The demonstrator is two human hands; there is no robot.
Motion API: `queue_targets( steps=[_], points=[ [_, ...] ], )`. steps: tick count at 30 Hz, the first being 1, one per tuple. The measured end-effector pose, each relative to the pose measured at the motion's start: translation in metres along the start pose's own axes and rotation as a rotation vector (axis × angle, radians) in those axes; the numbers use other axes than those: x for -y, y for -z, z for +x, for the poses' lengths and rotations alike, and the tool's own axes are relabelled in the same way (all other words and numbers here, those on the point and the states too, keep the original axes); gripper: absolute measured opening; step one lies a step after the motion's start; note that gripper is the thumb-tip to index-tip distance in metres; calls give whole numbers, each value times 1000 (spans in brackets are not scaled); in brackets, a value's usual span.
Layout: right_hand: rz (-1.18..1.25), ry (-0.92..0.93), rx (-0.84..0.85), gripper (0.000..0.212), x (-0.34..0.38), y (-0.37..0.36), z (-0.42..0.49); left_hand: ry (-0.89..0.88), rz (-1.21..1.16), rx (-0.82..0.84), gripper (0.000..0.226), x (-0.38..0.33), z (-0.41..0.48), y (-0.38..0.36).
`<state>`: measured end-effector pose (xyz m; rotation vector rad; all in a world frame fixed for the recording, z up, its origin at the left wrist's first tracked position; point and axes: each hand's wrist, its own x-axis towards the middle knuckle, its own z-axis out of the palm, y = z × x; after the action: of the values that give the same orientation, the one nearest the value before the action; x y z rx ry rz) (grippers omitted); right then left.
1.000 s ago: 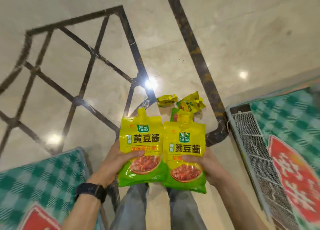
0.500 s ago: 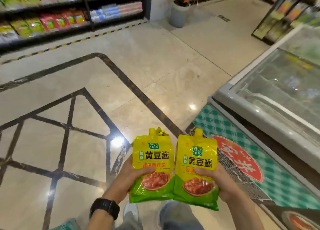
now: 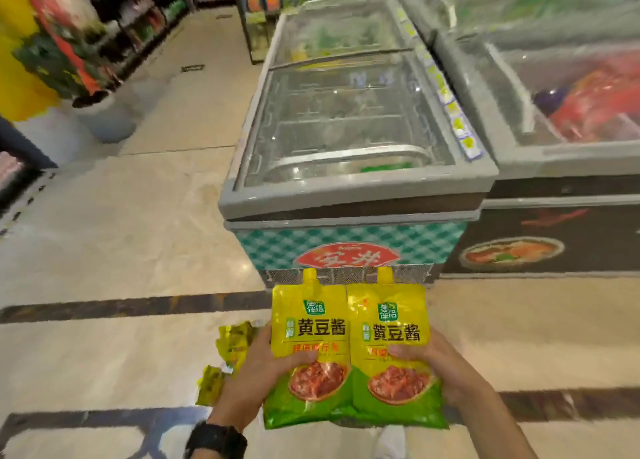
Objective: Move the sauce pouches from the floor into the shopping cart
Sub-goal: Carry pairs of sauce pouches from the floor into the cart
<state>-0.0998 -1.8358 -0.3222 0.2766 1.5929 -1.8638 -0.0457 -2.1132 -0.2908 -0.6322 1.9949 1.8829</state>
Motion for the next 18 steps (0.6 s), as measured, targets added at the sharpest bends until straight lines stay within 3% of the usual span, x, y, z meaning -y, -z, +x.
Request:
queue_targets(
  steps=[3,8,18],
  points=[
    [116,14,-106,94,0,65,-12,-53,104,106,59,-32,30,-68],
    [273,70,-264,72,7,148,-48,-121,233,300,59,-69,68,-168],
    [482,183,-641,92,31,280,-83,-117,371,674,58,-136,160,-354]
  ],
)
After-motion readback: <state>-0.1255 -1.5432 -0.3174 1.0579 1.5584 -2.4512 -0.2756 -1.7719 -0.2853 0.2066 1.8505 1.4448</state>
